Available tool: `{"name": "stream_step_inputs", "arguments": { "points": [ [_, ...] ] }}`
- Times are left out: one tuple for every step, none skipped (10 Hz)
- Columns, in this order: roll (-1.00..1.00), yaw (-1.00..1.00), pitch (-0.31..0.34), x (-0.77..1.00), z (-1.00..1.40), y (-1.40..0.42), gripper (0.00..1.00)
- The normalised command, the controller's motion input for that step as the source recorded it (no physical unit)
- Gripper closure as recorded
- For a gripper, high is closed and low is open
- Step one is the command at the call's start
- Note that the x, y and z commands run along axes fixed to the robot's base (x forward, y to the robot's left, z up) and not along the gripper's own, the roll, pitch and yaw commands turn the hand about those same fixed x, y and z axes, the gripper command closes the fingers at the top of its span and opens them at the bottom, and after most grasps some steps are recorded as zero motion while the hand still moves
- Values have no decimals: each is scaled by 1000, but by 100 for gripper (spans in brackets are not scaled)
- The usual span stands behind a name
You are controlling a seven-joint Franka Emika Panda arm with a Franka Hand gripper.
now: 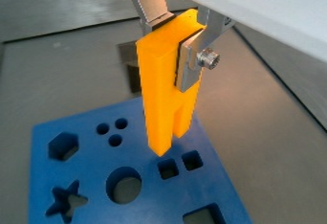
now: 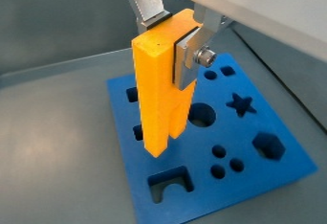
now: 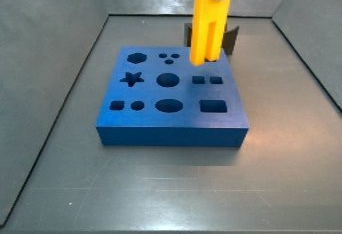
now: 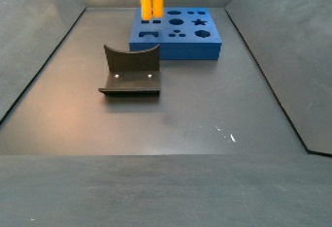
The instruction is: Insert the double-square object.
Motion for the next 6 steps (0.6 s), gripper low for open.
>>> {"name": "stream_step_inputs", "arguments": {
  "points": [
    [-3,-766,1,211,0,-246,100],
    [-30,-754,0,214,0,-274,100],
    [-19,-751,-13,211,-20,-280,100],
    [16,-834,0,131,-251,-283,100],
    [69,-903,0,57,-240,-80,100],
    [156,-489,137,337,0,0,100]
  ]
}}
